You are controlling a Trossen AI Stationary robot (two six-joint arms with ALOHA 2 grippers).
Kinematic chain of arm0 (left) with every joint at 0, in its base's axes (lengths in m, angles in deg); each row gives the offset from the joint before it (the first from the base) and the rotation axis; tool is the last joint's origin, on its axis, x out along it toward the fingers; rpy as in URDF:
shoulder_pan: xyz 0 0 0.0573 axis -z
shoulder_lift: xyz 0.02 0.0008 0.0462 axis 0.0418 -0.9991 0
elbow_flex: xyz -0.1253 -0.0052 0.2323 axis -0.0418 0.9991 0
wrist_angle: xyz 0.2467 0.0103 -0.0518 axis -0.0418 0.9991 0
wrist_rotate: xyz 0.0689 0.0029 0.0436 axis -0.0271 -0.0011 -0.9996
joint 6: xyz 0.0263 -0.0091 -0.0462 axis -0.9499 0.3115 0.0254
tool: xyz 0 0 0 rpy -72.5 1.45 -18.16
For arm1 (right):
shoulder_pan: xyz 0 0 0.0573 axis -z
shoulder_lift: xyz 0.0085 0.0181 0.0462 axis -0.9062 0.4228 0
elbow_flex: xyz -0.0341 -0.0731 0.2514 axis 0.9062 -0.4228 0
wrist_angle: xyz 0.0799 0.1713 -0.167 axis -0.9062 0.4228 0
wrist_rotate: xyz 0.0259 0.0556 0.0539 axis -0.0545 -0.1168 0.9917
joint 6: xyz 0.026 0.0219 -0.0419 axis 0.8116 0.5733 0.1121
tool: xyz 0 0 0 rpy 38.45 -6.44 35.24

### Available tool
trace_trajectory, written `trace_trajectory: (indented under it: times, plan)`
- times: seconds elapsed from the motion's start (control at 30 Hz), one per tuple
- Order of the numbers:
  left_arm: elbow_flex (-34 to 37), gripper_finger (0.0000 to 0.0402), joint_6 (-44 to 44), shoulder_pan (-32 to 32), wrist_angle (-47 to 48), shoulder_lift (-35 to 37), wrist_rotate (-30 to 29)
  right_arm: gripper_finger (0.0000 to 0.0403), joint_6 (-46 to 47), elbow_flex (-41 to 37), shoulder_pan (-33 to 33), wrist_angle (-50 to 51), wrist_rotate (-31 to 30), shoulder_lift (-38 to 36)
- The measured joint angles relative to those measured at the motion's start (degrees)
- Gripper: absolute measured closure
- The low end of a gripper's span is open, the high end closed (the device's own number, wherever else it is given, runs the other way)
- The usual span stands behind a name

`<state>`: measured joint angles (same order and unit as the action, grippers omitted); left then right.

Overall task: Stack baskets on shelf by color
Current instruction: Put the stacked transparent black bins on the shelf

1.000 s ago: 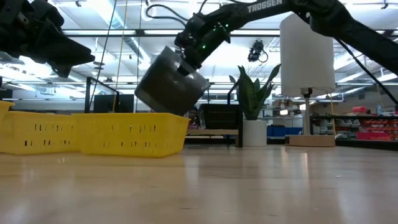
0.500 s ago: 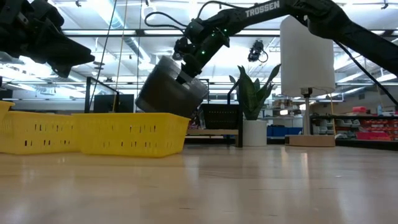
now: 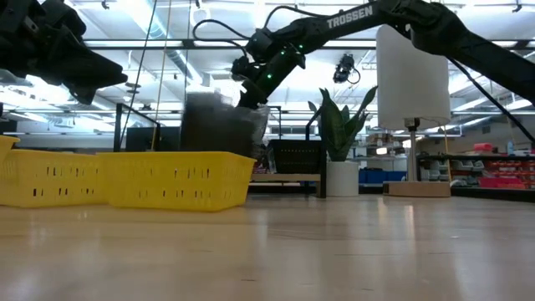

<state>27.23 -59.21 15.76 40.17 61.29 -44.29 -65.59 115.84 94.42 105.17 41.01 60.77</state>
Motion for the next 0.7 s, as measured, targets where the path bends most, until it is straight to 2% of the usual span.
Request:
trace_trajectory:
  times: [0.27,0.53,0.7]
  plan:
    - [0.0,0.0285,0.0,0.0,0.0,0.0,0.0,0.0299,-0.1,0.0,0.0,-0.1,-2.9,0.0]
    - [0.0,0.0285,0.0,0.0,0.0,0.0,0.0,0.0296,-0.9,1.9,-1.2,1.3,-5.0,-0.1]
    - [0.0,0.0285,0.0,0.0,0.0,0.0,0.0,0.0297,-1.8,1.9,-3.8,4.4,-4.8,-2.8]
